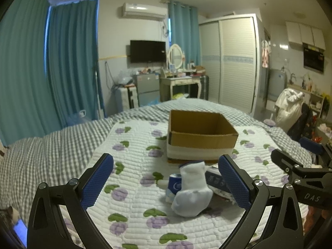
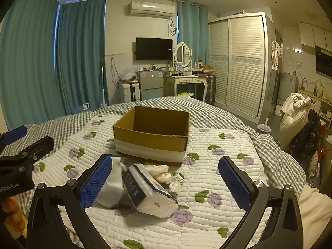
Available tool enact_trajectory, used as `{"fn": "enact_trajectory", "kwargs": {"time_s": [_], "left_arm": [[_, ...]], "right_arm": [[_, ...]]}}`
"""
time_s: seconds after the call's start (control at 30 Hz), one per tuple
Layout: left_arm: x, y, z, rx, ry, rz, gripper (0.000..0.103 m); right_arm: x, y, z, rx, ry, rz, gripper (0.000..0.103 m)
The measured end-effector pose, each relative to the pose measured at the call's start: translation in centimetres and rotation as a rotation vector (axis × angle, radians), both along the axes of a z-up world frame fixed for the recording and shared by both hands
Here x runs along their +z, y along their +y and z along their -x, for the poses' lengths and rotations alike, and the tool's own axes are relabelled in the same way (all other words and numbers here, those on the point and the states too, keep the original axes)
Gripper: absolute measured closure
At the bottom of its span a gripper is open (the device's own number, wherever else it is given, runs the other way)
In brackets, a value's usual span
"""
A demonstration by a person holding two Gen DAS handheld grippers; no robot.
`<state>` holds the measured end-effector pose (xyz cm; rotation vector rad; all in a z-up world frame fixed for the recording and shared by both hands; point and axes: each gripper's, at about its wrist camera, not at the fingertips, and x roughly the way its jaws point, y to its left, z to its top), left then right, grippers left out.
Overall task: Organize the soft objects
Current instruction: 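Grasp the white sock with the left tool while the right tool grasps the wrapped pad pack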
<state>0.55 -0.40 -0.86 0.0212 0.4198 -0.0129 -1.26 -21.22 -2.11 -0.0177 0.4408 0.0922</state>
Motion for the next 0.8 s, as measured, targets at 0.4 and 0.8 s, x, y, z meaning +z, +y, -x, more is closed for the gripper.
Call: {"fn": "enact_trajectory", "kwargs": {"time_s": [0.4,0.8], "left_arm": [[-9.4,-0.7,-5.2,-0.021,0.282,0.003,0.006],[-13.3,-3.2,-8.1,-0.147,0.385,0.020,0.007]], "right_arm": [[-7.1,1.9,-4.9,0.080,0.224,0.044,0.003],[-10.1,1.6,-7.7,0.135,0.313,0.005,0.051]]}}
